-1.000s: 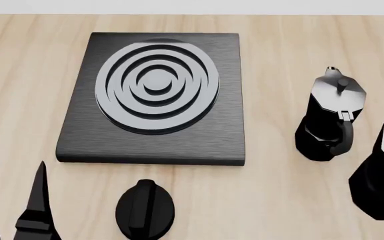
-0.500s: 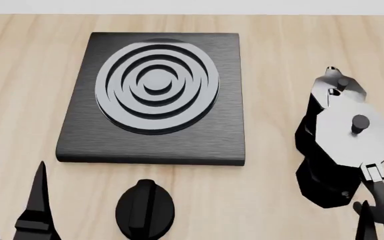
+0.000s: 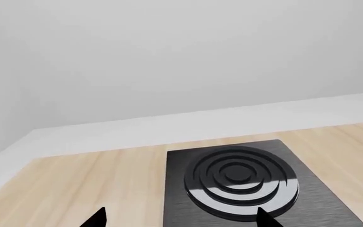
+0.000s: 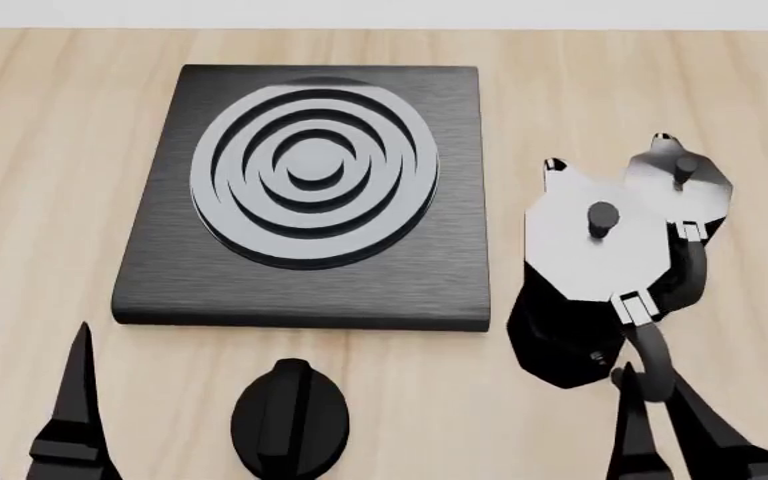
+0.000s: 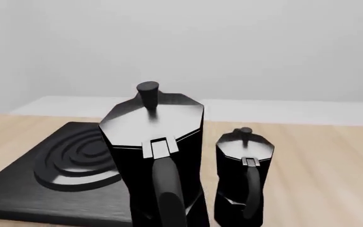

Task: Put the right moka pot on the stove.

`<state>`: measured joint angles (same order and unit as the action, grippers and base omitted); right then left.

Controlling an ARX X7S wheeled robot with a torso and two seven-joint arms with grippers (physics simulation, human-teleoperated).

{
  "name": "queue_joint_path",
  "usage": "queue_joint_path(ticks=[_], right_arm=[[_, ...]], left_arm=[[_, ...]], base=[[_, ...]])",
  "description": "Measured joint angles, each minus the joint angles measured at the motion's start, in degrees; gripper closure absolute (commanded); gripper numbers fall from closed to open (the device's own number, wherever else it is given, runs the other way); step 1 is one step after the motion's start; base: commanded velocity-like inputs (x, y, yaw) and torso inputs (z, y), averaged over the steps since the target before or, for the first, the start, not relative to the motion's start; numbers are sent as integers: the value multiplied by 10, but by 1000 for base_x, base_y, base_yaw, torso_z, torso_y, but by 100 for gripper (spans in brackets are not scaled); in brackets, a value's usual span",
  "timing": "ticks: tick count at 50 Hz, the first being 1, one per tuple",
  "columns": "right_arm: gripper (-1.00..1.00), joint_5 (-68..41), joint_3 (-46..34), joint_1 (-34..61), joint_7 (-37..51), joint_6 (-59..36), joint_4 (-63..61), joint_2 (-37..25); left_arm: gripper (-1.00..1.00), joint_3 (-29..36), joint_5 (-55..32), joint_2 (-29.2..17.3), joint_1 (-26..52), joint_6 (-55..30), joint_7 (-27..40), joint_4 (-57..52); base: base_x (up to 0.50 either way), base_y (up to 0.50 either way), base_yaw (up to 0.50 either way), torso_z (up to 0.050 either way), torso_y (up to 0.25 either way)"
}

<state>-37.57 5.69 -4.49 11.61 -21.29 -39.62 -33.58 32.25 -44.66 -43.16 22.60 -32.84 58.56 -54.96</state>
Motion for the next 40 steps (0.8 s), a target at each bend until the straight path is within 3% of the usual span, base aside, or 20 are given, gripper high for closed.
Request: queue_joint_path(ticks=[40], right_arm=[[100,-12,-143,275,16,-153,99,35]], left_arm=[[-100,5,1,-6,1,11,1,-1]], base=[[0,0,0,0,1]])
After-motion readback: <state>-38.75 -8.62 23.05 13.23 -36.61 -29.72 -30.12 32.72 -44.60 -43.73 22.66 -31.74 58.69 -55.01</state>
